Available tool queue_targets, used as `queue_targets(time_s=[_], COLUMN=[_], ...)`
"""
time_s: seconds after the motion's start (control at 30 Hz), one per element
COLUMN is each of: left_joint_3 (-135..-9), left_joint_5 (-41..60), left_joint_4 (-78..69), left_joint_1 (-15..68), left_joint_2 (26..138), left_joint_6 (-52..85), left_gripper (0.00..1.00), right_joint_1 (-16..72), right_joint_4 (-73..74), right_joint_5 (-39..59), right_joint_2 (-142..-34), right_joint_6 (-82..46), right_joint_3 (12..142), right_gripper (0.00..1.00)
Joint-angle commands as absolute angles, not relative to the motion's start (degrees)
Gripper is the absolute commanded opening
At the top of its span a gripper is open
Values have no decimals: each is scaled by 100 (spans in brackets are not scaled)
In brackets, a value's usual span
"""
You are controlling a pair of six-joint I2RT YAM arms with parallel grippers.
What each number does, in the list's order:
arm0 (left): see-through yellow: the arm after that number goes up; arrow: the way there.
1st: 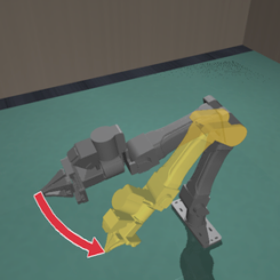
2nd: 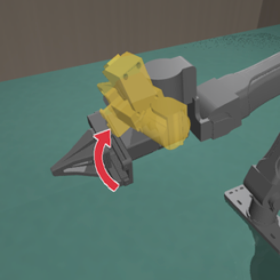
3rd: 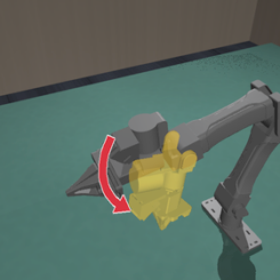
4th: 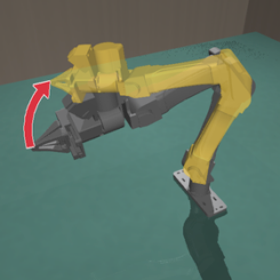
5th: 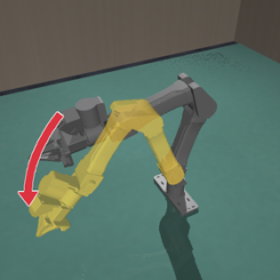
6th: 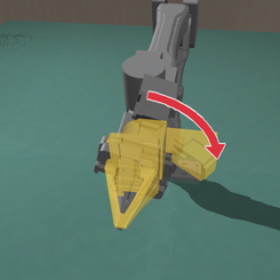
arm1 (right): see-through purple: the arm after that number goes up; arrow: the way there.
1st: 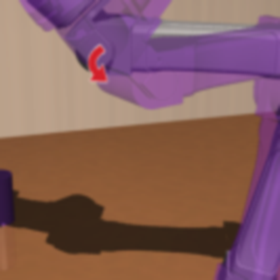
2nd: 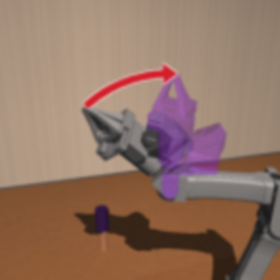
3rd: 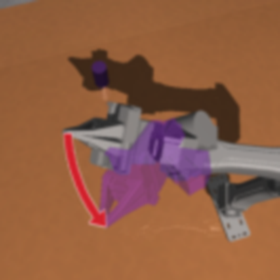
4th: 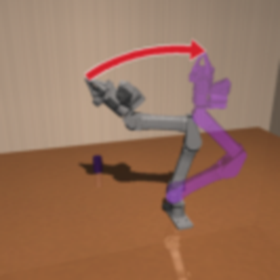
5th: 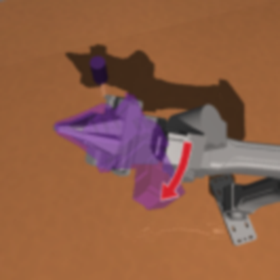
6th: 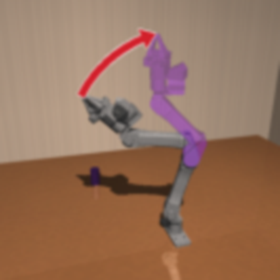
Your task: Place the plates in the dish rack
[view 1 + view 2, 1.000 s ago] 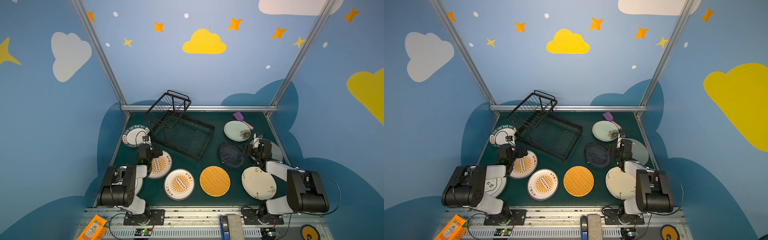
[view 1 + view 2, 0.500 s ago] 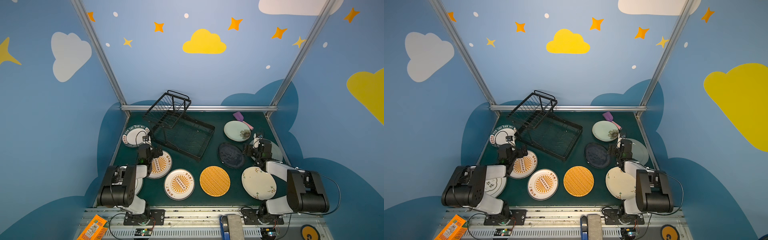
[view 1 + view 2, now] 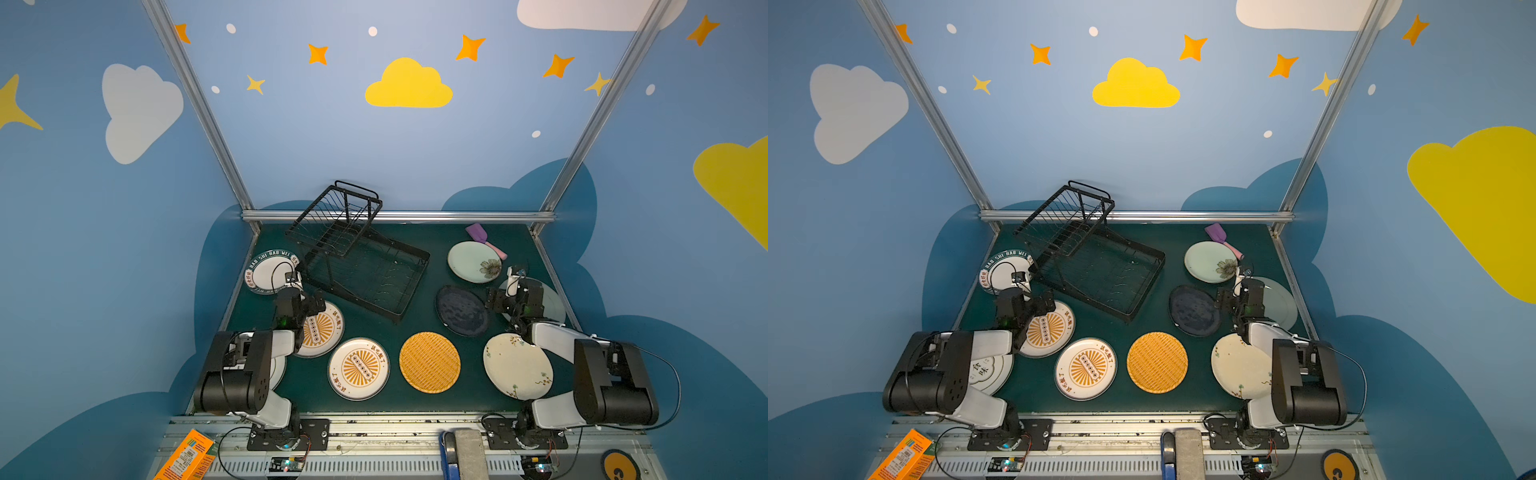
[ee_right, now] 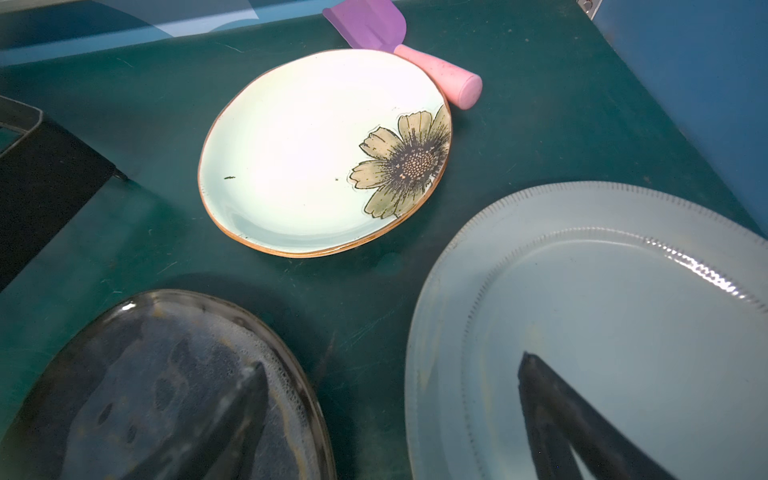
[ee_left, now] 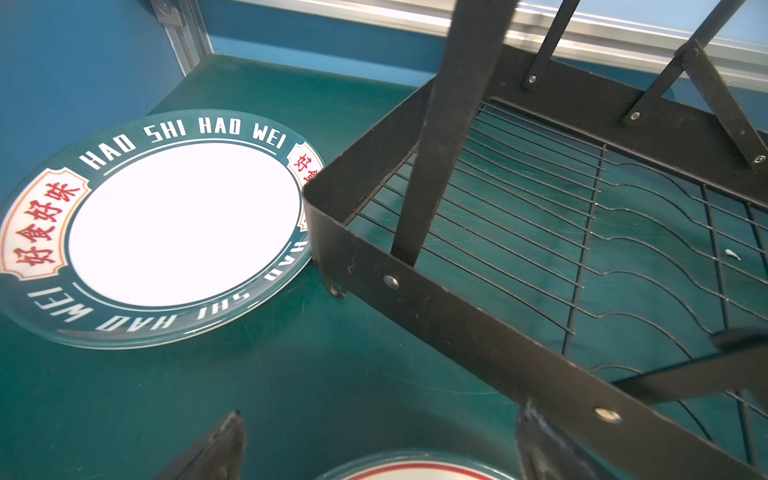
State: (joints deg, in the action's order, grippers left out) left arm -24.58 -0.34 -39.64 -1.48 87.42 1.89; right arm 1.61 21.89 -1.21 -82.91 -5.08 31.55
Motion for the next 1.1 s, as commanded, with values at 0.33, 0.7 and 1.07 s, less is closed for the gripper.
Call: queue_targets(time_s=[0.33,0.7,1.07], left_joint_3=[-2414,-2967,-4077], left_joint_5=[157,-1529,-1224], left_joint_4=[-4090,-657,3572], left_joint_1=[-269,-141,-572], left_joint_2=[8569,6764,5320], left_joint_6=[208,1136,4877], left_gripper=[100,100,100], right_joint_1=[130,266,89], right_joint_4=[2141,162,472], right_joint_5=[-61,-650,678], right_joint_2=[-8294,-6826,-7024], right_joint_6=[-491,-1521,-3230], right_joint_3=[3193,3820,4022], right_gripper=[92,92,92])
